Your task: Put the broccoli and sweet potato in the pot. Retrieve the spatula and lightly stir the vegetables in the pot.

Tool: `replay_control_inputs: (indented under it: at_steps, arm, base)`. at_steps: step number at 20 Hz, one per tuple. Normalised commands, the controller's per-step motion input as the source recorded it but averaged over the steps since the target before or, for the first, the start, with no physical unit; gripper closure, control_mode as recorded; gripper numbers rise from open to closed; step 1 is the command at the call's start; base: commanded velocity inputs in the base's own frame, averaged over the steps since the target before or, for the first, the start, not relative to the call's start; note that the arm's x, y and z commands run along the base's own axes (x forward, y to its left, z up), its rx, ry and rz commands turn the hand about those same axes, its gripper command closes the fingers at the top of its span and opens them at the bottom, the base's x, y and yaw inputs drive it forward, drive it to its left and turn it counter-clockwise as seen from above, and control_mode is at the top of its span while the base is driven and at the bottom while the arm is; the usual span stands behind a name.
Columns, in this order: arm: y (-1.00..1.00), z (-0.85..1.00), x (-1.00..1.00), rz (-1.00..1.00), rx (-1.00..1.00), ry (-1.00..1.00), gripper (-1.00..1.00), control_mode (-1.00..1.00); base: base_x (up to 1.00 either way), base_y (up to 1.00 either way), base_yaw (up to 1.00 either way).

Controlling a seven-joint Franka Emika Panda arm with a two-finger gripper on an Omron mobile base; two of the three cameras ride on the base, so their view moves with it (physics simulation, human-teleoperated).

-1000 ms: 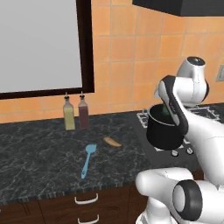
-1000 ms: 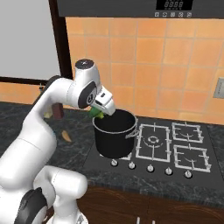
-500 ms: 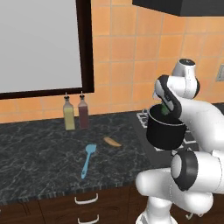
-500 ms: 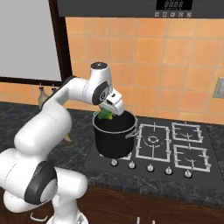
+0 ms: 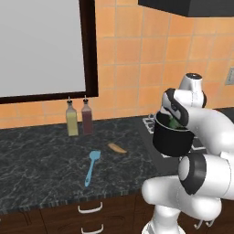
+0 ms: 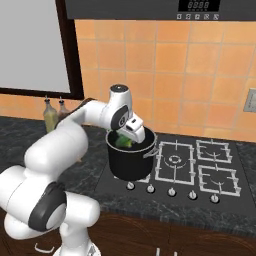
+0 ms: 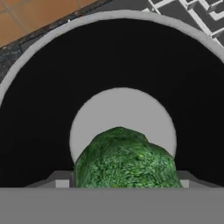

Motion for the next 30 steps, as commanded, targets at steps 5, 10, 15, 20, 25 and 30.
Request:
replay_control_inputs:
  at_steps: [5, 10, 15, 20, 25, 30]
  arm:
    - [-0.01, -0.35, 0.15, 0.00, 0.00, 0.00, 1.00, -1.00]
    - [-0.03, -0.23, 0.37, 0.00, 0.00, 0.00, 1.00, -1.00]
    - [0.00, -0.06, 0.09, 0.00, 0.00, 0.02, -1.00, -1.00]
    - [-0.02, 0.07, 0.00, 0.00, 0.00, 0.00, -1.00, -1.00]
    - [0.00, 0.45, -0.02, 0.00, 0.00, 0.00, -1.00, -1.00]
    - [0.10, 0.93, -0.34, 0.00, 0.00, -0.05, -1.00, -1.00]
  base:
    - [0.00, 0.00, 0.00]
    - [0.00, 0.00, 0.00]
    - [0.00, 0.00, 0.00]
    - [0.00, 0.00, 0.00]
    - [0.00, 0.00, 0.00]
    - [0.00, 0.00, 0.00]
